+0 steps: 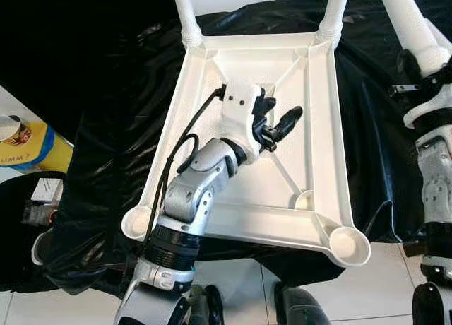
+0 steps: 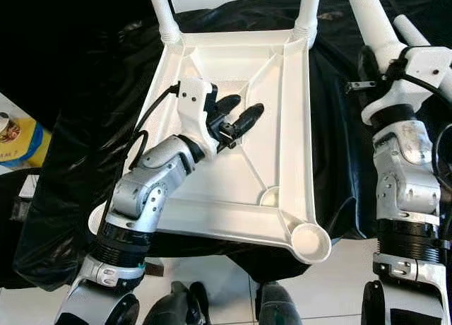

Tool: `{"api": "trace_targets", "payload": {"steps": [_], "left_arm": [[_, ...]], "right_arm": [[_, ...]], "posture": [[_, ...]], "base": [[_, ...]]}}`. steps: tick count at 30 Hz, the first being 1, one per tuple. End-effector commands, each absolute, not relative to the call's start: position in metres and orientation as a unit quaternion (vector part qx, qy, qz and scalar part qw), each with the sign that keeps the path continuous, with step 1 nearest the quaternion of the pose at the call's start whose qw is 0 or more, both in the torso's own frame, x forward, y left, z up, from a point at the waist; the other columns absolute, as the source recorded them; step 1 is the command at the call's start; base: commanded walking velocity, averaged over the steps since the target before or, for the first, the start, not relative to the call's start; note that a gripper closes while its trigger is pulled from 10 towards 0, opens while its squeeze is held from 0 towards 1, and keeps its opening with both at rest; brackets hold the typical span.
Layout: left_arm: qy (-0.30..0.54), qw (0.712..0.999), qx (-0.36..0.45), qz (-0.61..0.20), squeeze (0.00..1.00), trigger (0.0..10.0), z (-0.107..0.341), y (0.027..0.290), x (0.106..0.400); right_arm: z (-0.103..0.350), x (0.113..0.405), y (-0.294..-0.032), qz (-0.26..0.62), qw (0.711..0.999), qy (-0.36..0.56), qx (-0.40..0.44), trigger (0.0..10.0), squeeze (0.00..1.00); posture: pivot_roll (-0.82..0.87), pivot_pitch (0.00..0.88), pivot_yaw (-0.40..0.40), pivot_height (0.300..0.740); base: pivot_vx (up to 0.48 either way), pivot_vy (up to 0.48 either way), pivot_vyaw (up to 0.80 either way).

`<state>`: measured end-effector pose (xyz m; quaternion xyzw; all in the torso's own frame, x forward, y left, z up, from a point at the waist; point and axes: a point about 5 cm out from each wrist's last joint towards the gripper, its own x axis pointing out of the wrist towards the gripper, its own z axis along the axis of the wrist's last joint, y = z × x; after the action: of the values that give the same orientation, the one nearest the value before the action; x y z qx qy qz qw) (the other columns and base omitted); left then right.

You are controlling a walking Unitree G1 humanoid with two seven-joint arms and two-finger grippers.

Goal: Building children table

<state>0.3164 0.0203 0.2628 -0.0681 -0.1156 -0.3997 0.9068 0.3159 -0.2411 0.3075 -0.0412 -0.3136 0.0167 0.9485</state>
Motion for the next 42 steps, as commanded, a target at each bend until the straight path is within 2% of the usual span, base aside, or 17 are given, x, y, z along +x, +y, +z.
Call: {"api": "trace_targets", "payload": {"steps": [1, 3, 10, 13, 19, 26, 27, 28, 29, 31, 34, 37, 38, 39, 40, 41, 42], "left_arm": [[-0.118, 0.909, -0.068, -0.394, 0.0, 10.0, 0.261, 0.024, 0.318], [-0.124, 0.911, -0.066, -0.387, 0.0, 10.0, 0.265, 0.029, 0.323], [-0.129, 0.918, -0.059, -0.371, 0.0, 10.0, 0.266, 0.034, 0.33], [-0.143, 0.918, -0.047, -0.367, 0.0, 10.0, 0.268, 0.038, 0.334], [-0.16, 0.912, -0.038, -0.376, 0.0, 10.0, 0.272, 0.04, 0.336], [-0.163, 0.905, -0.05, -0.389, 0.03, 10.0, 0.274, 0.046, 0.34], [-0.157, 0.904, -0.062, -0.392, 0.75, 10.0, 0.273, 0.047, 0.342], [-0.157, 0.904, -0.062, -0.392, 0.75, 10.0, 0.273, 0.047, 0.342], [-0.153, 0.901, -0.08, -0.398, 1.0, 10.0, 0.273, 0.049, 0.343], [-0.151, 0.895, -0.103, -0.408, 1.0, 10.0, 0.274, 0.051, 0.344], [-0.151, 0.86, -0.194, -0.447, 1.0, 10.0, 0.283, 0.053, 0.341], [-0.153, 0.85, -0.213, -0.456, 1.0, 10.0, 0.285, 0.054, 0.34], [-0.151, 0.837, -0.23, -0.473, 1.0, 10.0, 0.288, 0.054, 0.339], [-0.151, 0.837, -0.23, -0.473, 1.0, 10.0, 0.288, 0.054, 0.339], [-0.15, 0.82, -0.249, -0.493, 1.0, 10.0, 0.291, 0.054, 0.336], [-0.15, 0.82, -0.249, -0.493, 1.0, 10.0, 0.291, 0.054, 0.336], [-0.139, 0.774, -0.301, -0.54, 0.0, 10.0, 0.297, 0.054, 0.331]], "right_arm": [[0.324, 0.307, -0.235, 0.026, 0.931, -0.359, -0.059, 10.0, 0.0], [0.341, 0.302, -0.231, 0.026, 0.917, -0.393, -0.068, 10.0, 0.0], [0.361, 0.294, -0.226, 0.03, 0.894, -0.442, -0.073, 10.0, 0.0], [0.377, 0.283, -0.216, 0.046, 0.865, -0.492, -0.088, 10.0, 0.0], [0.375, 0.282, -0.208, 0.07, 0.861, -0.494, -0.097, 10.0, 0.0], [0.355, 0.285, -0.197, 0.095, 0.872, -0.469, -0.098, 10.0, 0.0], [0.347, 0.285, -0.192, 0.107, 0.878, -0.458, -0.092, 10.0, 0.0], [0.347, 0.285, -0.192, 0.107, 0.878, -0.458, -0.092, 10.0, 0.0], [0.339, 0.285, -0.188, 0.118, 0.882, -0.447, -0.09, 10.0, 0.0], [0.33, 0.286, -0.183, 0.131, 0.888, -0.434, -0.082, 10.0, 0.0], [0.304, 0.285, -0.171, 0.168, 0.902, -0.391, -0.069, 10.0, 0.0], [0.299, 0.285, -0.169, 0.176, 0.905, -0.381, -0.066, 10.0, 0.0], [0.29, 0.284, -0.167, 0.185, 0.909, -0.367, -0.069, 10.0, 0.0], [0.29, 0.284, -0.167, 0.185, 0.909, -0.367, -0.069, 10.0, 0.0], [0.283, 0.284, -0.165, 0.196, 0.912, -0.353, -0.071, 10.0, 0.0], [0.283, 0.284, -0.165, 0.196, 0.912, -0.353, -0.071, 10.0, 0.0], [0.267, 0.283, -0.16, 0.217, 0.918, -0.323, -0.075, 10.0, 0.0]], "posture": [[-0.17, 0.111, 0.052, 0.74], [-0.18, 0.103, 0.051, 0.74], [-0.19, 0.084, 0.06, 0.74], [-0.2, 0.055, 0.065, 0.74], [-0.2, 0.036, 0.066, 0.74], [-0.2, 0.017, 0.075, 0.74], [-0.2, 0.01, 0.077, 0.74], [-0.2, 0.01, 0.077, 0.74], [-0.2, 0.011, 0.078, 0.74], [-0.2, 0.01, 0.082, 0.74], [-0.21, 0.011, 0.088, 0.74], [-0.21, 0.012, 0.089, 0.74], [-0.21, 0.015, 0.091, 0.74], [-0.21, 0.015, 0.091, 0.74], [-0.21, 0.018, 0.094, 0.74], [-0.21, 0.018, 0.094, 0.74], [-0.21, 0.025, 0.099, 0.74]], "base": [[0.0, 0.0, 0.0], [0.0, 0.0, 0.0], [0.0, 0.0, 0.0], [0.0, 0.0, 0.0], [0.0, 0.0, 0.0], [0.0, 0.0, 0.0], [0.0, 0.0, 0.0], [0.0, 0.0, 0.0], [0.0, 0.0, 0.0], [0.0, 0.0, 0.0], [0.0, 0.0, 0.0], [0.0, 0.0, 0.0], [0.0, 0.0, 0.0], [0.0, 0.0, 0.0], [0.0, 0.0, 0.0], [0.0, 0.0, 0.0], [0.0, 0.0, 0.0]]}}
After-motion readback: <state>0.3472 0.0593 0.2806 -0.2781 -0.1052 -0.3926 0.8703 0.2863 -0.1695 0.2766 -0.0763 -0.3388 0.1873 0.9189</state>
